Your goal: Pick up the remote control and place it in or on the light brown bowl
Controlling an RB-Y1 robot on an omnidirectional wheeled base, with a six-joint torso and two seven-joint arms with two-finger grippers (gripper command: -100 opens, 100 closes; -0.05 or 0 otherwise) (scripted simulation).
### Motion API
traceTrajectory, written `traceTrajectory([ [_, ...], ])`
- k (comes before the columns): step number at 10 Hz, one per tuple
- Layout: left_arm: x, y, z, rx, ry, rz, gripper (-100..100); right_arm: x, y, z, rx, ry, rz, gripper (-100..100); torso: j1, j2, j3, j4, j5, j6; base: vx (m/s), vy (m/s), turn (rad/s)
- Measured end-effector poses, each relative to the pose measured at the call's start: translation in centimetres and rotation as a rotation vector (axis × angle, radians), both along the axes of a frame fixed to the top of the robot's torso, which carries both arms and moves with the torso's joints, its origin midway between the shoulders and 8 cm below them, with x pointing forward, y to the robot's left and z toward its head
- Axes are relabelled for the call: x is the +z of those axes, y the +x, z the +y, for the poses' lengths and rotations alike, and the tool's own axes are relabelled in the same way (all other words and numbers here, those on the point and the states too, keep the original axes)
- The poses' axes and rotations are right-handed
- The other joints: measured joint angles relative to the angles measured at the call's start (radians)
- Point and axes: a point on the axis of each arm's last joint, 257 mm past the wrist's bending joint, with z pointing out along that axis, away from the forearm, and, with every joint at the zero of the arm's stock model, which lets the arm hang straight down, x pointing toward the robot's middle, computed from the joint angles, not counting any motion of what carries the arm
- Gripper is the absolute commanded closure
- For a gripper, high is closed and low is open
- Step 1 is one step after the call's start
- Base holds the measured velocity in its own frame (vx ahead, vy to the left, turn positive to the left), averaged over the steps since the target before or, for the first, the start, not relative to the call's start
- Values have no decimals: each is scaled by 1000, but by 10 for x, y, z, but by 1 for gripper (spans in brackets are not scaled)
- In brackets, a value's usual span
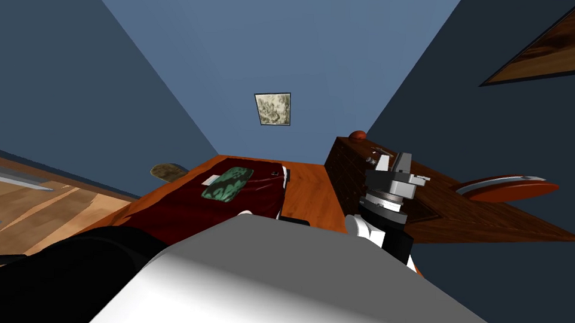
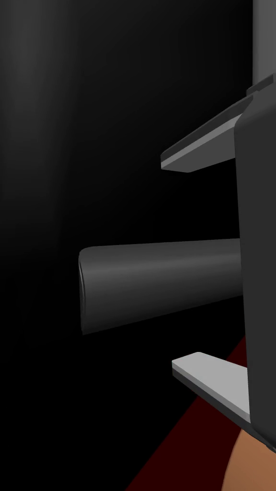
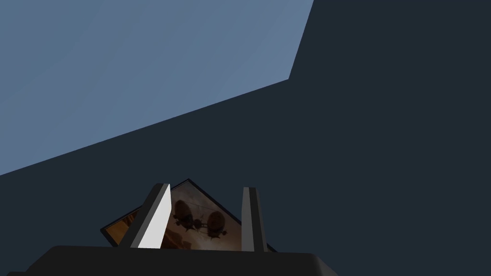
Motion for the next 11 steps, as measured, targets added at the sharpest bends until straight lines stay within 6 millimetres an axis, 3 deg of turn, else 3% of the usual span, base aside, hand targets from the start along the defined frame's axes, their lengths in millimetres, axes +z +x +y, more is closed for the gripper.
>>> traceTrajectory([
  [1,-3,2,1,0,2,-3,-100,0,0,0,0,0,0,0,0,0,0,0,0,0,-15,-2,-1],
  [2,-3,3,1,0,3,-4,100,0,0,0,0,0,0,0,0,-1,0,0,0,0,0,0,0],
  [6,-3,7,1,0,2,-13,100,0,0,0,0,0,0,0,2,0,-1,-2,2,-1,2,0,-4],
  [7,-3,7,1,0,2,-13,0,0,0,0,0,0,0,0,2,0,-1,-2,2,-1,0,0,0],
  [8,-3,7,1,0,2,-13,100,0,0,0,0,0,0,0,2,0,-1,-2,2,-1,21,3,8],
  [11,5,-3,0,-1,-3,3,100,0,0,0,0,0,0,0,3,-2,-2,-2,2,-2,32,5,4],
])
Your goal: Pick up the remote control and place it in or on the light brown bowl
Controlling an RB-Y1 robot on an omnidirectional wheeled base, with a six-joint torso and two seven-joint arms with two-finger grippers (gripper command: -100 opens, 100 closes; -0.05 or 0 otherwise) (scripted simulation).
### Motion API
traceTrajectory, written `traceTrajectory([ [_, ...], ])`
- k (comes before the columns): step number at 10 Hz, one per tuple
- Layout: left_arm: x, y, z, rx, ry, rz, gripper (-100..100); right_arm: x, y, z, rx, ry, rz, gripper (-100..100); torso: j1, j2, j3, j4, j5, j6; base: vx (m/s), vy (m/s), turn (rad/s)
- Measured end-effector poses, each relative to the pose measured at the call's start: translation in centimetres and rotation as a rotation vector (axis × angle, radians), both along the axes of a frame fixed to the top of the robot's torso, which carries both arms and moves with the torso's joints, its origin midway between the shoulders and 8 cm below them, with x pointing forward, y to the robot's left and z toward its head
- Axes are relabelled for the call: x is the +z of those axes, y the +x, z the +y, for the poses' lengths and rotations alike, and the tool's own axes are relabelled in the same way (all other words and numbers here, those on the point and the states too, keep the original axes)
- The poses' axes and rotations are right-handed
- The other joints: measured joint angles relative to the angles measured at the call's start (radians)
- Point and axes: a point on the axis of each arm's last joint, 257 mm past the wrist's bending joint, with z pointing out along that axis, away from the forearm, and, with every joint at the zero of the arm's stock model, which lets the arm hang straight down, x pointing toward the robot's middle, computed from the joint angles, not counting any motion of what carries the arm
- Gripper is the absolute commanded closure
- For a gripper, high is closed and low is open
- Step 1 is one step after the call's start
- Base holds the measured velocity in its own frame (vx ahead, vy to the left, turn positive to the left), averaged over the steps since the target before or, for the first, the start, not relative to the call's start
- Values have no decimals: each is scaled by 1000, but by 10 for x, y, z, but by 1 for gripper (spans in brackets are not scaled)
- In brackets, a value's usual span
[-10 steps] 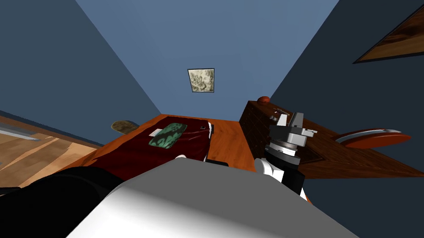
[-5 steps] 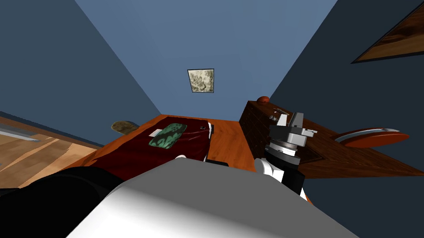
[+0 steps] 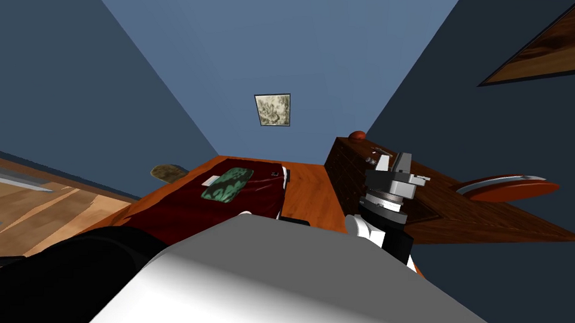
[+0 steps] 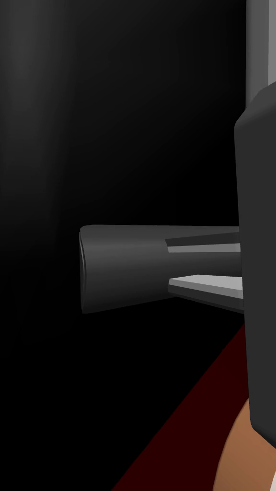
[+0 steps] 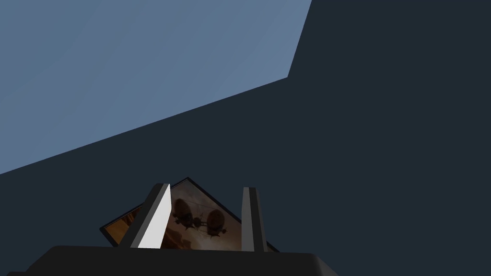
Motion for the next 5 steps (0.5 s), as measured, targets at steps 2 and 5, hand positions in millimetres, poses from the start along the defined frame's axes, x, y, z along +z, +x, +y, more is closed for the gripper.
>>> traceTrajectory([
  [2,6,-6,-1,1,-6,7,100,0,0,0,0,0,0,0,1,0,0,0,0,0,25,9,2],
  [5,8,-7,-1,1,-9,10,100,0,0,0,0,0,0,0,0,1,1,0,0,0,-14,-21,-2],
])
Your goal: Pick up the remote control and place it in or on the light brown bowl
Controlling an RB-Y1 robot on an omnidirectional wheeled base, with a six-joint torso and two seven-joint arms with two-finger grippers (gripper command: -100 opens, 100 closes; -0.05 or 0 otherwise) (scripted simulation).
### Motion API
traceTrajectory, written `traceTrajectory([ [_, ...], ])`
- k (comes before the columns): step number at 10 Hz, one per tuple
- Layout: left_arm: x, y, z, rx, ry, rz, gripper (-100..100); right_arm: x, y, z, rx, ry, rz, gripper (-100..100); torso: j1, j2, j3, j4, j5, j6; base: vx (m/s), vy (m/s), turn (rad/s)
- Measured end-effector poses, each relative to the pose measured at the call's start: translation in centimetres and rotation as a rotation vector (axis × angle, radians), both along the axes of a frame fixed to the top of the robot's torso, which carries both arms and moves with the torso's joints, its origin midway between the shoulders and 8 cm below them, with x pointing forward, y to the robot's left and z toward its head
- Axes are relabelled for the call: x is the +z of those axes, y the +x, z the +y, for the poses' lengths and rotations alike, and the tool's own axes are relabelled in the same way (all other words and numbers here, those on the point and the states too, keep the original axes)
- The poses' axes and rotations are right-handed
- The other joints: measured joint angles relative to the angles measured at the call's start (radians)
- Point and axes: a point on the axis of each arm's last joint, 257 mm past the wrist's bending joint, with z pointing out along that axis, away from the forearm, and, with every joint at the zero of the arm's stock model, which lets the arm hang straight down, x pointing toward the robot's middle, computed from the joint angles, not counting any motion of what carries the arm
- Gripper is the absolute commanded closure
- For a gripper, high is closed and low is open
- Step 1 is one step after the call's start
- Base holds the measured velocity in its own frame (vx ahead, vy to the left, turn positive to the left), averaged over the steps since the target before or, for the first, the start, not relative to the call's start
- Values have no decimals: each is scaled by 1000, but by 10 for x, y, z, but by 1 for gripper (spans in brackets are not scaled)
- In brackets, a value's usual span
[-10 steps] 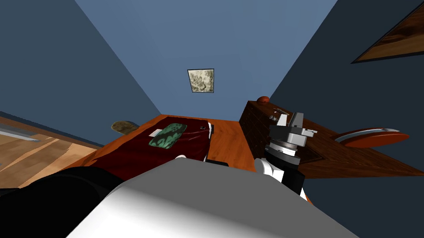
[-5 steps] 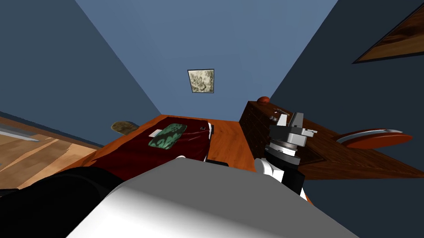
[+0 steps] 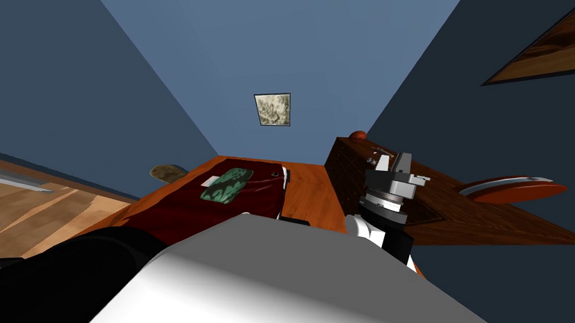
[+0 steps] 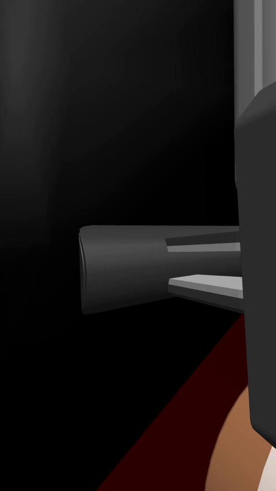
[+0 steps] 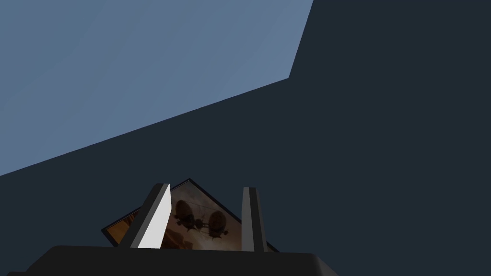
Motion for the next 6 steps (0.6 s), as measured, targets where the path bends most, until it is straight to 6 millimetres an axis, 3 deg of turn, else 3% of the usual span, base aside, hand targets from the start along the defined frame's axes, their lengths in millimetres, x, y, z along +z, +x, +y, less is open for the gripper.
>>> traceTrajectory([
  [6,18,43,17,23,10,-93,100,0,0,0,0,0,0,0,-7,5,3,2,-2,-1,-66,-96,5],
])
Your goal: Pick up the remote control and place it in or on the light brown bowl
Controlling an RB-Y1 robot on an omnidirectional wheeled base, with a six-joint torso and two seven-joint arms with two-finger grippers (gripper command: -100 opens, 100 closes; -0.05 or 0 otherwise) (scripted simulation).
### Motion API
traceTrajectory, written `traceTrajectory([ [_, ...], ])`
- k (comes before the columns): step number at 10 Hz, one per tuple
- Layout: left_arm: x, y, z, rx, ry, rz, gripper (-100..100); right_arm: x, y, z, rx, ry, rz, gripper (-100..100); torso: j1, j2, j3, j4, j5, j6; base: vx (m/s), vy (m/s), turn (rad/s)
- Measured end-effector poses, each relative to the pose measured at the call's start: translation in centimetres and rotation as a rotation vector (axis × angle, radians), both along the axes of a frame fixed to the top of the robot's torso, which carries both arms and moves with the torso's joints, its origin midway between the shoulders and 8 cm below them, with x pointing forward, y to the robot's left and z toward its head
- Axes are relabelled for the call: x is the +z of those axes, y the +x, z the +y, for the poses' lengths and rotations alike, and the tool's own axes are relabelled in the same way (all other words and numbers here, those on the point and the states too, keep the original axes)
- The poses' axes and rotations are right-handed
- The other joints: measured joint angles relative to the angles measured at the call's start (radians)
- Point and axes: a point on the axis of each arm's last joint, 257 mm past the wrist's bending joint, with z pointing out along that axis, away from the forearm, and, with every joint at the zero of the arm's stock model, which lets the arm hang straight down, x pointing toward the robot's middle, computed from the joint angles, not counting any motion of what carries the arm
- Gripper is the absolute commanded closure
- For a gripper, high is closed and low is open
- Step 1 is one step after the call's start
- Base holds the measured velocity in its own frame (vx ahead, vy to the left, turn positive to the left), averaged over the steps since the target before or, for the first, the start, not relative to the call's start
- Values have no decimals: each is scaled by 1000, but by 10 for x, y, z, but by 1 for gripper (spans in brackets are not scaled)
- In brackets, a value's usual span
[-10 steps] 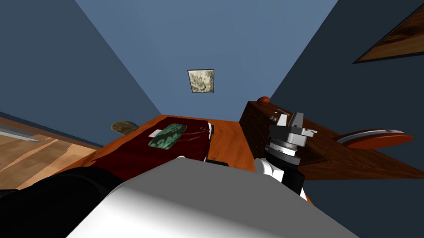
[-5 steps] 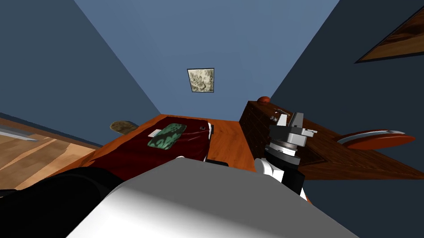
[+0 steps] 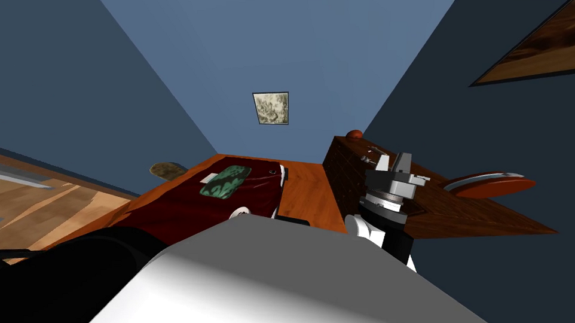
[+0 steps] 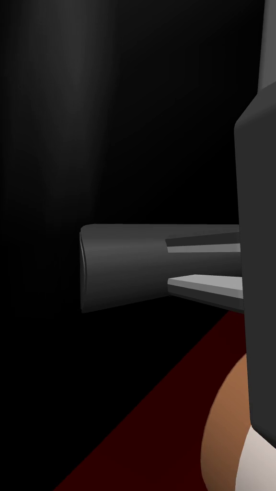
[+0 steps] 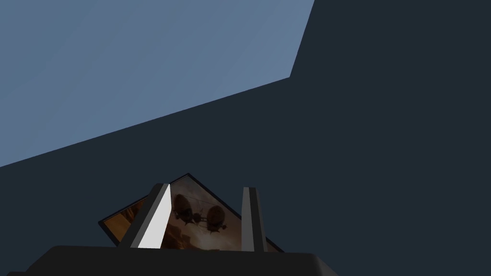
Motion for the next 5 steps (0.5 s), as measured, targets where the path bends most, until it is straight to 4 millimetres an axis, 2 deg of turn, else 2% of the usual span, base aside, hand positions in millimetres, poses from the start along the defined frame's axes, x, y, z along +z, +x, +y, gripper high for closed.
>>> traceTrajectory([
  [5,22,34,17,10,9,-76,100,0,0,0,0,0,0,0,0,1,1,1,0,0,-68,-86,3],
])
